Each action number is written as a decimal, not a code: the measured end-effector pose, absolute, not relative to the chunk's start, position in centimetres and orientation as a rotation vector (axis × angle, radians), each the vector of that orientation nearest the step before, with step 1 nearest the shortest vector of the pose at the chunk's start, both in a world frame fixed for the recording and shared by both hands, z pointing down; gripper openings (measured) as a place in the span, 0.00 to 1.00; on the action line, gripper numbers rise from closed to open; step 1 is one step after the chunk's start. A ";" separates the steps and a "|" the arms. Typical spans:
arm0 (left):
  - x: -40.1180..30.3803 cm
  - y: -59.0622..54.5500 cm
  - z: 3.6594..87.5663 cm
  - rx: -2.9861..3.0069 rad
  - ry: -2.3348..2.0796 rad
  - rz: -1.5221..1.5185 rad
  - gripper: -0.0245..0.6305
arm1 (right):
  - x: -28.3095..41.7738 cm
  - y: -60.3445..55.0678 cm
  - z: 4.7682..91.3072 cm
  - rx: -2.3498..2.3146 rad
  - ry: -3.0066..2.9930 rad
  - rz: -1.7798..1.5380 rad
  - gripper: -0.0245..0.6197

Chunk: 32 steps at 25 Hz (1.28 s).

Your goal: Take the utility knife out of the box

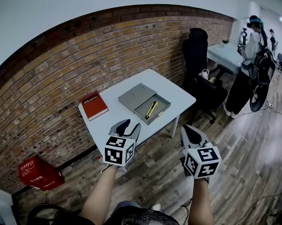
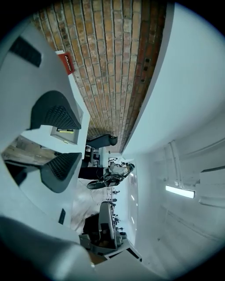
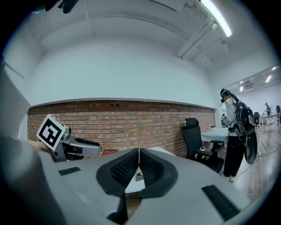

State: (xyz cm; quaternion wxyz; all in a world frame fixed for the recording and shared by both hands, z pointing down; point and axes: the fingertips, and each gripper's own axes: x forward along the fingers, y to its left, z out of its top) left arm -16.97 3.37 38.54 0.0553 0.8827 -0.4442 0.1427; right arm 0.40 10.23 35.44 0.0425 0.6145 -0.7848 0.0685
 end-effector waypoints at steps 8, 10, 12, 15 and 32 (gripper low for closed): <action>-15.9 1.0 39.0 2.648 -1.392 0.440 0.30 | 2.1 7.5 35.5 1.862 -2.429 0.206 0.07; -15.6 0.2 39.3 2.641 -1.397 0.435 0.29 | 2.4 6.6 35.8 1.852 -2.428 0.209 0.07; -15.3 -0.8 39.6 2.641 -1.406 0.438 0.29 | 2.5 5.5 36.2 1.838 -2.430 0.208 0.07; -14.8 -3.0 39.9 2.637 -1.418 0.442 0.29 | 2.6 3.1 36.6 1.812 -2.437 0.203 0.07; -14.8 -22.2 39.7 2.592 -1.448 0.406 0.29 | 1.1 -17.9 35.8 1.694 -2.436 0.188 0.07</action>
